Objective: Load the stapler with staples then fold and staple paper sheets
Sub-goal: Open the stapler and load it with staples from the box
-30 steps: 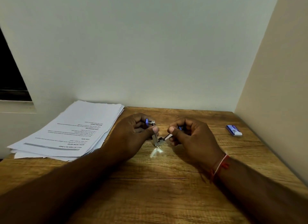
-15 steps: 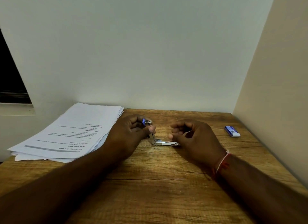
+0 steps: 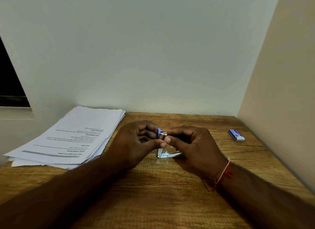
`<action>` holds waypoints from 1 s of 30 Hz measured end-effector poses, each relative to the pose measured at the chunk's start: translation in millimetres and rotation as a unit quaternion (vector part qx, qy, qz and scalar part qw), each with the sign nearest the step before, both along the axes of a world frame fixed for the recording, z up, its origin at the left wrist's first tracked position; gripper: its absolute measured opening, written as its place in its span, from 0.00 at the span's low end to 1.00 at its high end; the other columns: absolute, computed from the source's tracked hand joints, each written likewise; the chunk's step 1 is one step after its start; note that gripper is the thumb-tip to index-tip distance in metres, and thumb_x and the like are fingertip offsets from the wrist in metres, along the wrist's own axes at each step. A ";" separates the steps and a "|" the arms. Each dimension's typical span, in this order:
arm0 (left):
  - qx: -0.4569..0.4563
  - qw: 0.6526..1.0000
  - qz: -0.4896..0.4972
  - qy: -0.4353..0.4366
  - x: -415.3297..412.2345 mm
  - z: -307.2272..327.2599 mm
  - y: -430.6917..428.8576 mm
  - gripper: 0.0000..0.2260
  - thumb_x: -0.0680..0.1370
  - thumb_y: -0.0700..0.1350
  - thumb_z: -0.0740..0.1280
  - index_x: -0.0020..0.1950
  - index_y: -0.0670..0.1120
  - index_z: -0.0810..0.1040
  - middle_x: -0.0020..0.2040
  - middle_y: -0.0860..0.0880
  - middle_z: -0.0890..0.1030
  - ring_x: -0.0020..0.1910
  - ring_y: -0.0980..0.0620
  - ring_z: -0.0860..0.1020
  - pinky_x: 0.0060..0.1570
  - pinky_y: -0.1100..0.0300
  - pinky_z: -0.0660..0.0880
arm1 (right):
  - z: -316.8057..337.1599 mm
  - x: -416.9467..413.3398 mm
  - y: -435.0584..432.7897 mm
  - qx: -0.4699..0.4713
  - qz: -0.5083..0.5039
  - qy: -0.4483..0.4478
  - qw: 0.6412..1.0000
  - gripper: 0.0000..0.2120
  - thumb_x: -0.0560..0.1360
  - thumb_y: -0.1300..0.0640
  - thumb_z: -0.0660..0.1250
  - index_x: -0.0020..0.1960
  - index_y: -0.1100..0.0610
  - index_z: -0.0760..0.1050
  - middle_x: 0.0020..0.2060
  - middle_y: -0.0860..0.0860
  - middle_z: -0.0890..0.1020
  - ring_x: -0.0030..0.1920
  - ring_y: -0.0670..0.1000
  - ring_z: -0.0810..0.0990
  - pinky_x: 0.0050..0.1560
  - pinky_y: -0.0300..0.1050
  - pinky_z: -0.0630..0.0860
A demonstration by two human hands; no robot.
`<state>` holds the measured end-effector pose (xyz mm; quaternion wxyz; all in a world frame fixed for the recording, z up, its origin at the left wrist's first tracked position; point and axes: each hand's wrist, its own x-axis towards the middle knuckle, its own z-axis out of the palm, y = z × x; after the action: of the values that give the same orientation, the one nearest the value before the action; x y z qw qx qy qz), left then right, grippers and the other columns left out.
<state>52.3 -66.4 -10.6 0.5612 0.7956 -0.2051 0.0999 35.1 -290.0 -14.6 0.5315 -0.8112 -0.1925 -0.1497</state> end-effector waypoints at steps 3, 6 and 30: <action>0.003 1.000 -0.002 0.003 -3.2 1.2 -0.7 0.18 0.72 0.42 0.86 0.57 0.49 0.85 0.44 0.50 0.91 0.45 0.52 0.91 0.48 0.61 0.86 | -0.3 -0.1 0.7 -0.013 -0.004 -0.008 1.000 0.08 0.79 0.53 0.78 0.58 0.47 0.90 0.51 0.39 0.90 0.54 0.44 0.88 0.57 0.52 0.85; -0.004 1.000 -0.008 0.001 -6.2 2.2 -1.7 0.19 0.72 0.41 0.86 0.59 0.49 0.84 0.44 0.50 0.91 0.46 0.53 0.91 0.48 0.63 0.85 | -1.0 0.3 0.5 -0.019 -0.009 -0.009 1.000 0.07 0.79 0.51 0.78 0.57 0.45 0.89 0.51 0.39 0.90 0.54 0.45 0.88 0.56 0.56 0.85; -0.109 0.994 0.012 0.029 -4.4 -2.7 -12.7 0.15 0.69 0.52 0.82 0.50 0.46 0.88 0.45 0.46 0.91 0.46 0.47 0.91 0.50 0.55 0.86 | -12.4 3.5 17.0 -0.027 -0.051 -0.071 0.996 0.06 0.82 0.46 0.72 0.53 0.47 0.84 0.48 0.44 0.84 0.51 0.48 0.82 0.47 0.43 0.80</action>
<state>47.9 -79.0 -13.3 0.6490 0.7348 -0.1668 0.1052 38.6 -273.0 -27.0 0.4861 -0.8213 -0.1918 -0.2289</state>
